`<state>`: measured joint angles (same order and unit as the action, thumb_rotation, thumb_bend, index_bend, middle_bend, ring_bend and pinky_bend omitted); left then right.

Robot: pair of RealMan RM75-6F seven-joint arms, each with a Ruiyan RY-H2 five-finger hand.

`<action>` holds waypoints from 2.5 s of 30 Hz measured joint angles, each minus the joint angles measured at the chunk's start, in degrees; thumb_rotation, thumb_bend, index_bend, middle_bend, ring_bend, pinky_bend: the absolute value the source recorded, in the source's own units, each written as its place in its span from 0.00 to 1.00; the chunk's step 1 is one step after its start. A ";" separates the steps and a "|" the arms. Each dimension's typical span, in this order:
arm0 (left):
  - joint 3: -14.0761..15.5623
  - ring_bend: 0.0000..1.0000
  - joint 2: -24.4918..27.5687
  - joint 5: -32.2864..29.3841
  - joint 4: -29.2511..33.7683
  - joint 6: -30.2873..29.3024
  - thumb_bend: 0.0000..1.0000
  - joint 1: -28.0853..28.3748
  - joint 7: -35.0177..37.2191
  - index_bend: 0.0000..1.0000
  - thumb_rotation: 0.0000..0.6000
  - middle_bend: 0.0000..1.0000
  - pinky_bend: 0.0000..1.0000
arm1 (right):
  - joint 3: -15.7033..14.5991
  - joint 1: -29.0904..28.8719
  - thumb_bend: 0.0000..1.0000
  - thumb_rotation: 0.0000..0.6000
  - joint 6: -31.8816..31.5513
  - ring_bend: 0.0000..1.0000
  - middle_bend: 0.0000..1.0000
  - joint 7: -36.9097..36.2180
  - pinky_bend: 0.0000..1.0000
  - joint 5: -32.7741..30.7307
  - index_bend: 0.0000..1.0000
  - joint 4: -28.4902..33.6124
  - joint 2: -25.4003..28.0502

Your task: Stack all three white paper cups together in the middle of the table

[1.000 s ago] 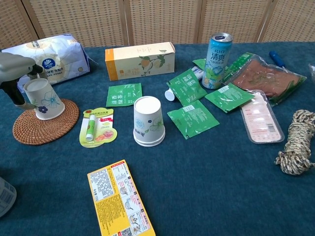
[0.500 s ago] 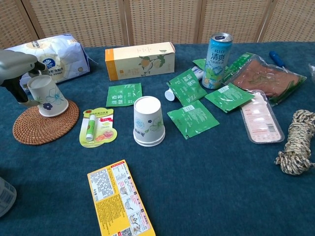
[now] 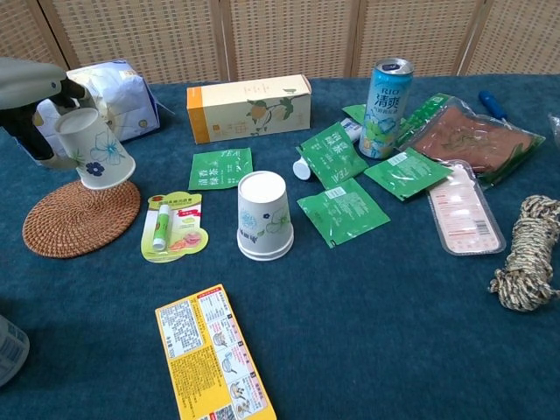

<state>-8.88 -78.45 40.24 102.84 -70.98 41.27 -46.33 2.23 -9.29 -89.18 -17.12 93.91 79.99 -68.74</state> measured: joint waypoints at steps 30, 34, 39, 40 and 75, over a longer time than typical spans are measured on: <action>-4.37 0.29 -5.70 -8.20 19.80 -11.26 0.29 10.96 -13.91 0.35 1.00 0.52 0.51 | 0.15 -0.01 0.33 1.00 0.11 0.00 0.00 -1.11 0.19 -0.04 0.03 -0.14 -0.18; -4.73 0.29 -8.61 -8.94 18.47 -12.04 0.29 12.80 -15.13 0.35 1.00 0.52 0.51 | 0.20 0.02 0.32 1.00 -0.03 0.00 0.00 -1.26 0.19 -0.01 0.03 -0.09 -0.16; -5.47 0.29 -11.96 -10.05 16.43 -12.71 0.29 14.89 -16.24 0.35 1.00 0.52 0.51 | 0.45 0.06 0.32 1.00 -0.17 0.00 0.00 -1.64 0.19 -0.30 0.03 -0.19 -0.04; -5.56 0.29 -12.46 -10.23 16.19 -12.82 0.29 15.18 -16.38 0.35 1.00 0.52 0.51 | 0.47 0.07 0.32 1.00 -0.17 0.00 0.00 -1.73 0.19 -0.33 0.03 -0.22 -0.04; -3.27 0.00 -16.79 -9.39 12.45 -13.67 0.27 16.99 -17.02 0.19 1.00 0.00 0.35 | 0.47 0.20 0.33 1.00 -0.35 0.00 0.00 -2.04 0.19 -0.10 0.03 -0.05 0.29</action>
<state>-12.15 -95.24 30.85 115.29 -84.65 58.26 -63.35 2.70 -9.09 -89.53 -19.16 93.81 79.94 -68.45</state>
